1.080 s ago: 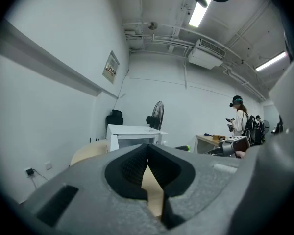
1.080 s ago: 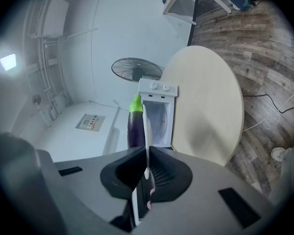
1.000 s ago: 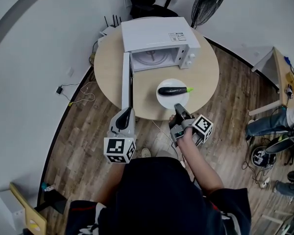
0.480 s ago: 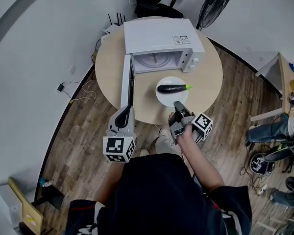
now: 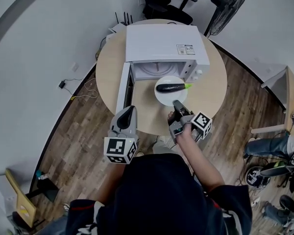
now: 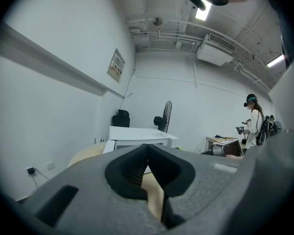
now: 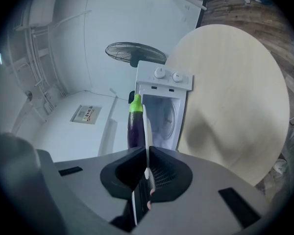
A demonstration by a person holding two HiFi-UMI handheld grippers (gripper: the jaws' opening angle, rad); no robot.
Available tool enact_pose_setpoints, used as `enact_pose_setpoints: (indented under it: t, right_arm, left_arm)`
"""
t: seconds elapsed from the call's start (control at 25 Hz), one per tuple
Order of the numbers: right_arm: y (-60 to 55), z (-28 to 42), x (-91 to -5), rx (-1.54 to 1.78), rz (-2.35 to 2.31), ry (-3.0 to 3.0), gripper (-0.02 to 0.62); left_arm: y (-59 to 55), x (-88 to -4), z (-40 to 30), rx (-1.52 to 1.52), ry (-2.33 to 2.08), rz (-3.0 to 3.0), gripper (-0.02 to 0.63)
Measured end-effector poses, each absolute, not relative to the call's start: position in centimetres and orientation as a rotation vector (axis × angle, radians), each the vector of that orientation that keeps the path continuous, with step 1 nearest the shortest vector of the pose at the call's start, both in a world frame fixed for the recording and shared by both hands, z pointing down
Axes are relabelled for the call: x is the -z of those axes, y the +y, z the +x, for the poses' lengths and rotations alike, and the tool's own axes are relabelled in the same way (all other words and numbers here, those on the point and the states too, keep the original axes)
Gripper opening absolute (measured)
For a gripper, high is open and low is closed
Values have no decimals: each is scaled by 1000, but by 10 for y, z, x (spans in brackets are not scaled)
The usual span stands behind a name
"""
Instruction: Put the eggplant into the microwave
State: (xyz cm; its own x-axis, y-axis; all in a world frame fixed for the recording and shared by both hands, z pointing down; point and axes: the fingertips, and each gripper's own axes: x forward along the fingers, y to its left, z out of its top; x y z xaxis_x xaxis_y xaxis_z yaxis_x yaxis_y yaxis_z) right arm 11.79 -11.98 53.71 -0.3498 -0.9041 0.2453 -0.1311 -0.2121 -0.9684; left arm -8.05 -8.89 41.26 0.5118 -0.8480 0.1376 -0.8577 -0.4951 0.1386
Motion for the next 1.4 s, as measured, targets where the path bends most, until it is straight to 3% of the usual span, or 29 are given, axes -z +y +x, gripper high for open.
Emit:
enact_pose_setpoints:
  t: [0.8,1.4]
  right_arm:
    - [-197,136,-580,1782,-1175,1530,20]
    - [-213,133,-590,1767,-1238,1462,20]
  left_arm:
    - [-141,-438,-40,-140,-1612,2405,17]
    - [-169,-459,-38,-171,-1478,2413,17]
